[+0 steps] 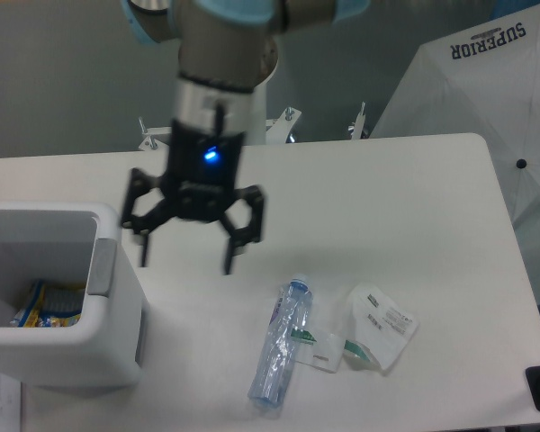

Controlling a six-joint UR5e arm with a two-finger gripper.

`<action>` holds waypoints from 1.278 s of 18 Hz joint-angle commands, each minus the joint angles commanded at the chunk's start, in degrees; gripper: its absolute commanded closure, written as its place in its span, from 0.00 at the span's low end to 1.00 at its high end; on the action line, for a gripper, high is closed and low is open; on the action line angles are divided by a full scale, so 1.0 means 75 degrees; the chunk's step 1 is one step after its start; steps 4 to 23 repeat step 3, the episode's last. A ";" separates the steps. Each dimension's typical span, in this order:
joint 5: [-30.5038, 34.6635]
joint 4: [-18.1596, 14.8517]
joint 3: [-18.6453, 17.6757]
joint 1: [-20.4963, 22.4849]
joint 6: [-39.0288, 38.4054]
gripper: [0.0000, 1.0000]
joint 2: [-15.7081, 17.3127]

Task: Open the trash can
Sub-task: 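Lift the gripper up and away from the opened trash can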

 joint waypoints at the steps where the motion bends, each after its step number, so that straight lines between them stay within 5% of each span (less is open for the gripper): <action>1: 0.0000 -0.0012 0.0000 0.0245 0.0269 0.00 0.0046; 3: 0.0000 -0.0070 -0.0023 0.0598 0.0843 0.00 0.0070; 23: 0.0000 -0.0070 -0.0023 0.0598 0.0843 0.00 0.0070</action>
